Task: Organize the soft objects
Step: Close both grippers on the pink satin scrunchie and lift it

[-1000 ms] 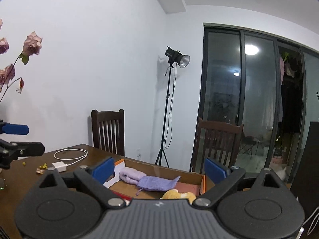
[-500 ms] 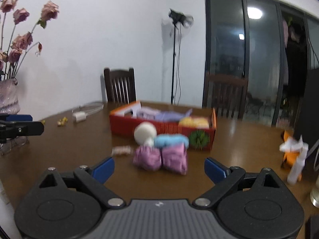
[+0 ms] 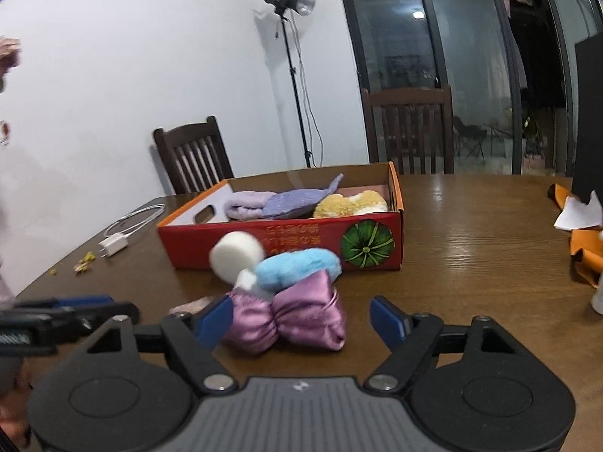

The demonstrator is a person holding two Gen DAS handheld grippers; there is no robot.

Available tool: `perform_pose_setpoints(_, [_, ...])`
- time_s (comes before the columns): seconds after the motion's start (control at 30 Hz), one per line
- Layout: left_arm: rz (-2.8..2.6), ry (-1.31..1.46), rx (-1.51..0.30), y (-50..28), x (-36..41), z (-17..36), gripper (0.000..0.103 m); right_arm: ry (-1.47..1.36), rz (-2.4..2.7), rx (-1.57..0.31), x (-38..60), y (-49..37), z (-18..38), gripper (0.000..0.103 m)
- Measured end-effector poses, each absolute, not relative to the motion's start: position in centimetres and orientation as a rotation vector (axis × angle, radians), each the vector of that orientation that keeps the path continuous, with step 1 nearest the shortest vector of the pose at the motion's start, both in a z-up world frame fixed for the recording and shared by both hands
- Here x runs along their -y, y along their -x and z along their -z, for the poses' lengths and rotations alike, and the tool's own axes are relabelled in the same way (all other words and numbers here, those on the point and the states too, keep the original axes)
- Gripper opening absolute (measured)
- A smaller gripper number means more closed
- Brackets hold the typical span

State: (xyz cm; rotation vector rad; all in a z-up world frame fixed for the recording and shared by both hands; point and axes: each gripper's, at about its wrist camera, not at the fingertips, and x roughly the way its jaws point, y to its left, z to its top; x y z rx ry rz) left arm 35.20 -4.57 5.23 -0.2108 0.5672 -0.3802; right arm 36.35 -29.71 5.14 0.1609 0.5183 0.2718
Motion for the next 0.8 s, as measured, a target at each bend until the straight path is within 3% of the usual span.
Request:
perform_pose_setpoints(0.1, [0.412,0.207,-0.622,-38.4,5.8,-4.0,0.046,-0.200,-0.278,-0.557,30.0,-39.9,-4.2,0.067])
perform_pose_setpoints(0.2, [0.412,0.203,-0.654,-40.6,6.6,-2.9,0.044,-0.204,-0.280,-0.605,29.9,-42.6,-3.4,0.044])
perform_pose_setpoints(0.23, [0.419,0.211,-0.656,-40.9,6.6,-2.8,0.045,-0.200,-0.286,-0.616,29.9,-43.2,-3.0,0.041])
perform_pose_setpoints(0.33, [0.435,0.209,-0.652,-41.4,6.4,-2.1,0.048,-0.250,-0.314,-0.641,30.5,-44.3,-1.8,0.035])
perform_pose_setpoints(0.7, [0.520,0.269,-0.697,-41.9,6.2,-1.2,0.052,-0.361,-0.390,-0.688,32.3,-44.8,-0.5,0.034])
perform_pose_setpoints(0.77, [0.535,0.237,-0.693,-41.6,6.8,-1.3,0.051,-0.350,-0.394,-0.687,32.2,-44.7,-0.6,0.026])
perform_pose_setpoints(0.8, [0.548,0.217,-0.691,-41.4,7.1,-1.3,0.043,-0.340,-0.406,-0.684,32.0,-44.6,-0.8,0.022])
